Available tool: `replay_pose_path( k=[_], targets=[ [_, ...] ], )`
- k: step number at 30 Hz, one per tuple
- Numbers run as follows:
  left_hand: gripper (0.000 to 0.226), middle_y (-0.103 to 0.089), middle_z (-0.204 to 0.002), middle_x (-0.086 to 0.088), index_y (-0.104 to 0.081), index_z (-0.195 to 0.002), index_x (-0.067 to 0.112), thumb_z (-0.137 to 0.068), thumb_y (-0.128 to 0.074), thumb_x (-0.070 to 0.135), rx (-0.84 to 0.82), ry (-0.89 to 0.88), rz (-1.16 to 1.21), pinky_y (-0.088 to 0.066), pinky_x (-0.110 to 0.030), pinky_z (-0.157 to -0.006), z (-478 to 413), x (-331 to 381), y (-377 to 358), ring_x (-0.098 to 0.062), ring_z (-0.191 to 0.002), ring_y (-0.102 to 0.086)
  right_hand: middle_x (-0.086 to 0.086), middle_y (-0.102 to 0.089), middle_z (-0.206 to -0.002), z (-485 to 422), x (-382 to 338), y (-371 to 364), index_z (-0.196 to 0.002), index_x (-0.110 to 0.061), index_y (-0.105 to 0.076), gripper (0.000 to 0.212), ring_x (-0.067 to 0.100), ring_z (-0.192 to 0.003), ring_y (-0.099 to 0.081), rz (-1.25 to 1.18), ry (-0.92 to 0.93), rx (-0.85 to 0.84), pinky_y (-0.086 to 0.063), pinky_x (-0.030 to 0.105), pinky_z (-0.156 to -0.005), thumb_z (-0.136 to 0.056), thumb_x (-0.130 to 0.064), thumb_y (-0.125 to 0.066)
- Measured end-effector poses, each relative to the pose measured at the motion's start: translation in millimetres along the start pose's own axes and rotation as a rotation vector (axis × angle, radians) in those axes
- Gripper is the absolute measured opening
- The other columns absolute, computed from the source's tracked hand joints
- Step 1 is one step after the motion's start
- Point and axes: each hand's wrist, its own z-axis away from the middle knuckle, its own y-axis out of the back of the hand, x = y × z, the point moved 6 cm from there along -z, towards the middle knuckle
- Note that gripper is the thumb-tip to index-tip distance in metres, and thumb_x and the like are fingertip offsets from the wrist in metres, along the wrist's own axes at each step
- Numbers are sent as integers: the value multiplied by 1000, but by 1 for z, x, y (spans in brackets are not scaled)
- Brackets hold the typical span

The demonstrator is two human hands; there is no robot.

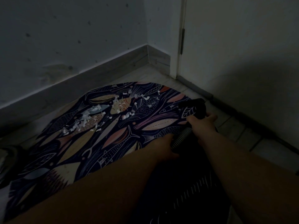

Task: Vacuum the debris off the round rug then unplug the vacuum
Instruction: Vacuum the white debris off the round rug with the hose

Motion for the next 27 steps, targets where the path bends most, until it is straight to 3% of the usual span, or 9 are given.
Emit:
replay_pose_path(
  k=[7, 11, 14, 16, 20, 27],
  targets=[
    [85, -46, -142, -8, -9, -151, 24, -87, -64, 31, -4, -9, -28, -41, -29, -97, -10, -11, 5, -25, -125, -48, 11, -42, -119, -6, -8, -15, -142, -17, -21, 67, 20, -75, -49, 9, 37, -27, -40, 25, -51, -91, -20, -64],
    [87, -46, -143, -7, -6, -151, 28, -87, -65, 30, 0, -6, 6, -39, -25, -97, -9, -21, 8, -24, -126, -47, 14, -44, -131, -6, -10, -30, -140, -23, -24, 67, 32, -99, -55, 5, 37, -56, -54, 42, -73, -87, -22, -66],
    [86, -46, -143, -4, -7, -151, 29, -87, -64, 30, 14, -11, 0, -38, -23, -96, -7, -26, 11, -23, -126, -47, 11, -44, -120, -4, -9, -39, -139, -25, -23, 67, 32, -94, -55, 17, 27, -85, -55, 49, -81, -88, -24, -66],
    [86, -45, -144, -4, -7, -151, 29, -87, -64, 30, 13, -6, 5, -37, -22, -95, -5, -30, 11, -23, -127, -46, 10, -46, -115, -4, -9, -44, -137, -26, -25, 65, 30, -89, -56, 14, 32, -95, -56, 49, -78, -87, -24, -67],
    [87, -45, -143, -5, -6, -151, 30, -87, -64, 29, 11, 9, 8, -39, -27, -99, 2, -35, 13, -24, -127, -46, 8, -47, -106, -2, -9, -55, -135, -24, -26, 59, 27, -84, -55, 30, 35, -143, -52, 35, -63, -90, -23, -65],
    [79, -50, -139, -3, -12, -149, 32, -88, -63, 25, 58, 13, 62, -34, -16, -84, 19, -45, 22, -21, -122, -50, 14, -50, -116, 4, -9, -74, -131, -28, -27, 60, 32, -89, -58, 104, 11, -176, -54, 42, -70, -86, -27, -67]
  ],
)
